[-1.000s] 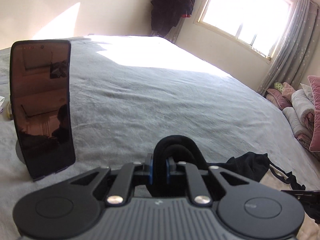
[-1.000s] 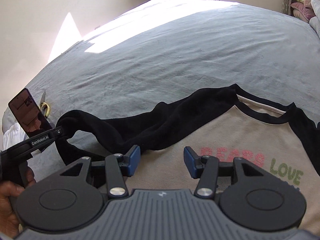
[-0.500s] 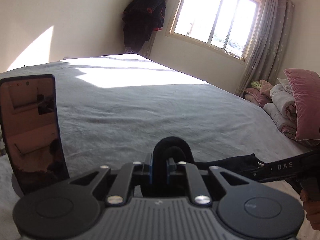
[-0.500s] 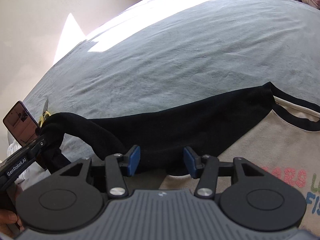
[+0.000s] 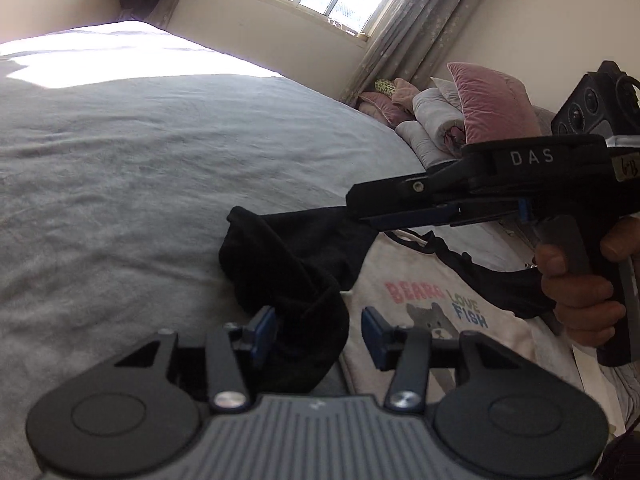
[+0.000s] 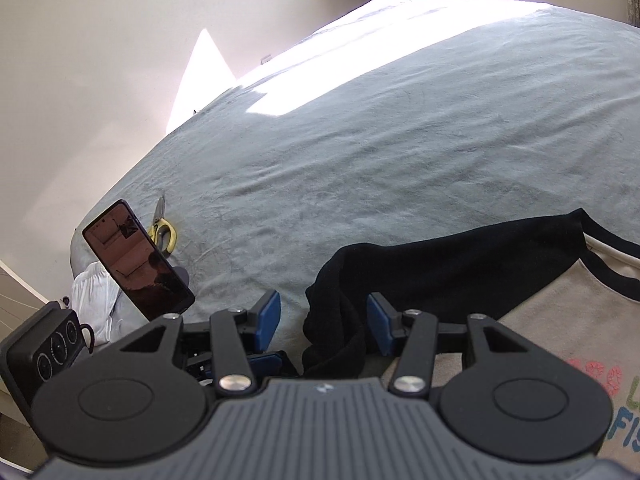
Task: Fold clothes
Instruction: 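Grasp the black sleeve with the right gripper while the left gripper releases it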
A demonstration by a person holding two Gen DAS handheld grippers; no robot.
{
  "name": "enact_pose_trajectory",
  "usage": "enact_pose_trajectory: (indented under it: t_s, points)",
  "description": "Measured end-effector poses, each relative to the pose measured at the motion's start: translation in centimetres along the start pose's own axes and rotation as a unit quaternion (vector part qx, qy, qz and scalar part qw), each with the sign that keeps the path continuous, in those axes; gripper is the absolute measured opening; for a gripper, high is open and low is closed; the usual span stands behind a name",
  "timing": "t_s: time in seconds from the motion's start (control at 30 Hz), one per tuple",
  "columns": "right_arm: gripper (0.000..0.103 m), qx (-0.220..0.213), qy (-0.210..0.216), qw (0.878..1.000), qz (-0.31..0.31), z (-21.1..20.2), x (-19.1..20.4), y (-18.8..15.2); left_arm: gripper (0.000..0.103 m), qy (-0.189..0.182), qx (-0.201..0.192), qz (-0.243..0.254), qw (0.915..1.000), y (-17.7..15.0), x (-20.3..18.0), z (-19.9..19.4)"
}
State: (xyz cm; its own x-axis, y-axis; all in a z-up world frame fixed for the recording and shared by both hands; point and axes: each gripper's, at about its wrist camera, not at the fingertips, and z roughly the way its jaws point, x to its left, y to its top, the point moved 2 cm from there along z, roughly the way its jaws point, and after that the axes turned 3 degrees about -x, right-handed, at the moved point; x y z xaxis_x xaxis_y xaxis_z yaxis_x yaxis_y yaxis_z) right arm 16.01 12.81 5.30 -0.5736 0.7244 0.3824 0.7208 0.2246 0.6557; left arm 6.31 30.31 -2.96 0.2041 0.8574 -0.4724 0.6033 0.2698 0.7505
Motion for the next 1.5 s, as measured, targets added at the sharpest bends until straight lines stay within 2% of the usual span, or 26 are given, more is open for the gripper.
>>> enact_pose_trajectory:
  t_s: [0.07, 0.13, 0.23, 0.4, 0.47, 0.6, 0.67, 0.7, 0.73, 0.8, 0.9, 1.1, 1.3, 1.5]
  points:
    - [0.052, 0.004, 0.009, 1.000, -0.003, 0.1, 0.6, -0.1, 0.052, -0.012, -0.018, -0.025, 0.9995, 0.3, 0.8, -1.4]
    - [0.052, 0.007, 0.014, 1.000, -0.005, 0.3, 1.2, -0.3, 0.053, -0.002, -0.034, -0.046, 0.9984, 0.7, 1.8, -2.8]
    - [0.052, 0.017, 0.029, 0.999, -0.003, 0.8, 1.9, -0.9, 0.053, 0.041, -0.035, -0.066, 0.9964, 0.8, 3.6, -4.5]
    - [0.052, 0.052, 0.044, 0.997, -0.030, 2.4, 4.0, -2.8, 0.051, 0.118, 0.008, -0.085, 0.9894, -0.2, 6.2, -5.0]
    - [0.052, 0.066, 0.043, 0.996, -0.045, 3.4, 4.8, -3.6, 0.051, 0.139, 0.022, -0.080, 0.9869, -0.5, 6.6, -5.0]
    - [0.052, 0.088, 0.032, 0.993, -0.077, 5.4, 5.6, -5.2, 0.053, 0.158, 0.035, -0.061, 0.9849, -1.1, 6.8, -5.4]
    - [0.050, 0.096, 0.024, 0.990, -0.096, 6.1, 5.8, -6.1, 0.053, 0.156, 0.037, -0.058, 0.9853, -1.2, 6.8, -5.6]
    - [0.035, 0.097, 0.019, 0.990, -0.106, 6.2, 5.8, -6.4, 0.053, 0.154, 0.037, -0.059, 0.9856, -1.3, 6.8, -5.6]
    - [0.013, 0.096, 0.012, 0.989, -0.114, 6.1, 5.6, -6.9, 0.053, 0.152, 0.037, -0.061, 0.9858, -1.3, 6.9, -5.6]
    - [0.012, 0.092, -0.001, 0.987, -0.129, 5.9, 5.3, -7.8, 0.054, 0.135, 0.038, -0.069, 0.9878, -1.5, 6.9, -5.4]
    - [0.011, 0.054, 0.014, 0.992, -0.111, 3.8, 3.9, -8.7, 0.054, 0.120, 0.043, -0.075, 0.9890, -1.7, 6.7, -4.9]
    - [0.011, 0.020, 0.034, 0.999, -0.030, 1.0, -0.5, -11.3, 0.054, 0.083, 0.060, -0.074, 0.9920, -2.2, 4.9, -3.1]
    - [0.007, 0.004, 0.044, 0.999, 0.011, 0.2, -2.0, -12.7, 0.054, 0.046, 0.076, -0.087, 0.9923, -2.5, 3.3, -1.2]
    - [0.010, 0.001, 0.039, 0.999, 0.004, 0.2, -1.6, -12.6, 0.053, 0.011, 0.089, -0.125, 0.9882, -2.8, 3.3, -0.4]
